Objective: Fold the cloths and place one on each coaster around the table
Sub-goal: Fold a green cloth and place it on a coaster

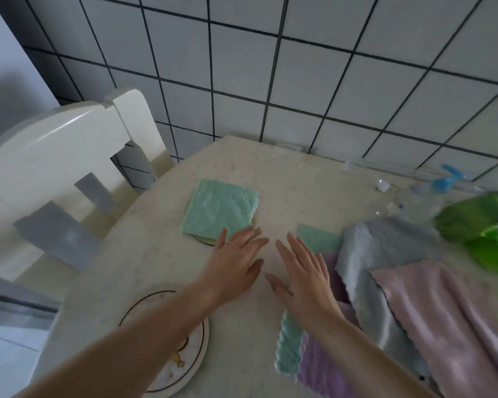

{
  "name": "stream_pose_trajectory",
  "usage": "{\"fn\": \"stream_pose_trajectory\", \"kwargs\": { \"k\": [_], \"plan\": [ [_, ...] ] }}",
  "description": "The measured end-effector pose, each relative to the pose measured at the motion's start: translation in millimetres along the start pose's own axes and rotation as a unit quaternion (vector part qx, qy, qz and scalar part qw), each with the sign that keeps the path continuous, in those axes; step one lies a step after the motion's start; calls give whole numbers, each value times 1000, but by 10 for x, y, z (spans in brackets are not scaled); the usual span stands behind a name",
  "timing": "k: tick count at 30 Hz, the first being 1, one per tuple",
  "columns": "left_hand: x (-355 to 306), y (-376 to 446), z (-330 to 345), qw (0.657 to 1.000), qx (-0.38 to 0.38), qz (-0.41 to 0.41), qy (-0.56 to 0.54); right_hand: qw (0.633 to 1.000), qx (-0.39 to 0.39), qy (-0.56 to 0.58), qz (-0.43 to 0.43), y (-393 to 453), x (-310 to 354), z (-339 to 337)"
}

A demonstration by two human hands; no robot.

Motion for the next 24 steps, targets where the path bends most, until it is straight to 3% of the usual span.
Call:
{"fn": "stream_pose_trajectory", "kwargs": {
  "k": [4,6,13,19,24],
  "plan": [
    [-570,-339,174,999,-10,33,-38,998,-57,13,33,-704,-179,-323],
    [-883,-463,282,999,23,43,-21,997,-68,2,45,-1039,-275,-468],
    [-1812,-917,744,986,78,146,30,991,-67,-38,112,-2230,-735,-544],
    [-2381,-1272,1200,956,127,194,179,994,-10,-94,49,-2876,-921,-497],
    [-2623,-1352,1345,951,114,187,219,995,-3,-94,20,-2963,-1221,-431]
  ]
}}
Point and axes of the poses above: each hand's wrist, its own y-axis towards the middle knuckle, its own z-axis out of the palm, x = y × z, the point moved 5 cm from there along y, towards the middle knuckle, and after that the axes turned 15 degrees about -z, right-handed, at the moved point
